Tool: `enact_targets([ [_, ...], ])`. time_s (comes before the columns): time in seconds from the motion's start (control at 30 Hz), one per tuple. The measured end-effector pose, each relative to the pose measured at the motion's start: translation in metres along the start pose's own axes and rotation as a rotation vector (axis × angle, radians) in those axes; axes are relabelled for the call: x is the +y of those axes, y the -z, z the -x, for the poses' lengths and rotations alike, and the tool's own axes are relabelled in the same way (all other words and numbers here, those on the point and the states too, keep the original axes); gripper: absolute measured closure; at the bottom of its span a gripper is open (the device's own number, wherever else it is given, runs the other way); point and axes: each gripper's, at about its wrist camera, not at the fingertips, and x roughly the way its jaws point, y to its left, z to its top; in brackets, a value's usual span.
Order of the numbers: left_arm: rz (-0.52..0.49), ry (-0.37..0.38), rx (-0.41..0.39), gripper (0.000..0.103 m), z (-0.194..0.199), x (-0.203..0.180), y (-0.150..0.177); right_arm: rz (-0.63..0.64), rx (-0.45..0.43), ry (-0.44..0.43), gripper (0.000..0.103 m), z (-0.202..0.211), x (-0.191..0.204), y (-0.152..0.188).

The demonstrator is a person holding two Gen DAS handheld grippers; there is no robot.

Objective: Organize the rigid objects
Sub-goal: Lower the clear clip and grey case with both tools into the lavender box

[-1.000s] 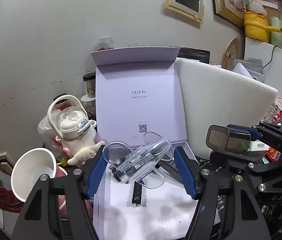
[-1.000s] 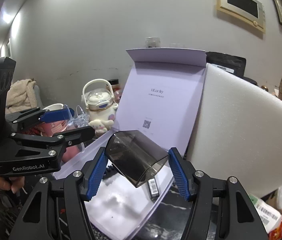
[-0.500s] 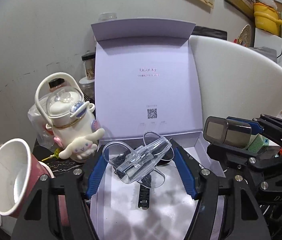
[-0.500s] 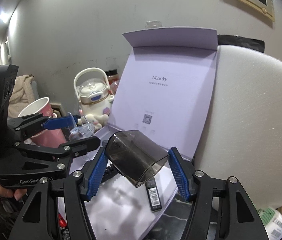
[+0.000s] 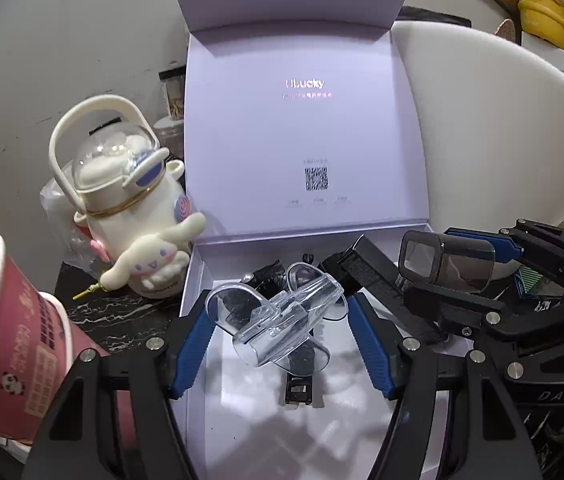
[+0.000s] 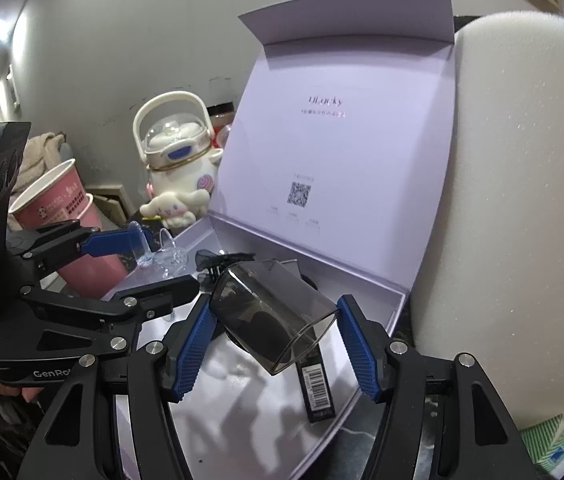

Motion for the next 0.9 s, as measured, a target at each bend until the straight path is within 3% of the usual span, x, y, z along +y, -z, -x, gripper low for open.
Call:
enact_targets([
  [0.9,0.044,0.01,0.167,0.036,-0.053,0.004,0.014,0.011,0.102,-0.009,0.039,-0.022,-0.003,0.012],
])
